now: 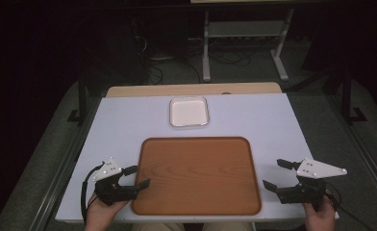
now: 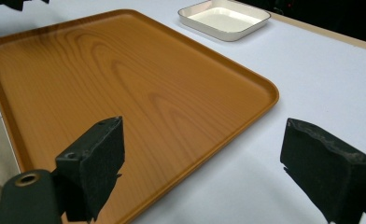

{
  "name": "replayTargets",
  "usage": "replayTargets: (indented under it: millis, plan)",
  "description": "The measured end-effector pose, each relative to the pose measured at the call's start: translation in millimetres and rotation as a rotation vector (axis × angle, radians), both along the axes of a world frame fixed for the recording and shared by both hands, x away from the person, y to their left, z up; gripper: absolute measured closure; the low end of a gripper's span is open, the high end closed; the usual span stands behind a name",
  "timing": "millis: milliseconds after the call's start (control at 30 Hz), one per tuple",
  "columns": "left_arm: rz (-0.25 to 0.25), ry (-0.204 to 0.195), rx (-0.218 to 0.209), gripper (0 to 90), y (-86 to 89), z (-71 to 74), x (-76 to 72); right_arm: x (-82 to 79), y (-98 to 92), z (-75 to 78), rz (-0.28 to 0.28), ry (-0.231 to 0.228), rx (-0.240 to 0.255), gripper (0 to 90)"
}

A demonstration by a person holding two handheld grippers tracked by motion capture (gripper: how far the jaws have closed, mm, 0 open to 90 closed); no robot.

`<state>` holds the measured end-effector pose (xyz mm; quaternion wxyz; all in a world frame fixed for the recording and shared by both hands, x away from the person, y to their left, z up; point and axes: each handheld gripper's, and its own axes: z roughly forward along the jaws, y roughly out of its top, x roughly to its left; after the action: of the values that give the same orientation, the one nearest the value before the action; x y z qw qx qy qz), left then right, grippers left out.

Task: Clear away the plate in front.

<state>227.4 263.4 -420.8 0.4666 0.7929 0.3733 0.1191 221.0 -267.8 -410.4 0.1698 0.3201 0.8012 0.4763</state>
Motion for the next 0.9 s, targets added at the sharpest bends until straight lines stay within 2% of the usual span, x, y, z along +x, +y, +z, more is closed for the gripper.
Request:
replayTargets:
  millis: [100,400,567,733,900]
  plan:
    - [-0.012,-0.016,-0.008,28.0,-3.4,1.2,-0.4,-0.7,-1.2,-0.4,0.002,0.007,0.001,12.7]
    - [-0.021,-0.002,-0.001,26.1,-6.5,-2.2,3.4,-0.4,-1.9,-0.7,0.002,0.006,0.008,12.7]
    - [-0.007,0.008,-0.006,26.1,-5.6,-4.4,6.5,-1.3,-2.4,-0.4,0.005,0.003,0.009,12.7]
    - [0.016,-0.001,-0.020,26.1,-1.1,-3.7,7.6,-1.7,-3.0,-0.1,0.004,-0.002,0.015,12.8]
    - [0.011,-0.007,-0.026,26.1,0.6,-1.0,8.9,-1.9,-2.9,0.1,0.000,-0.003,0.016,12.8]
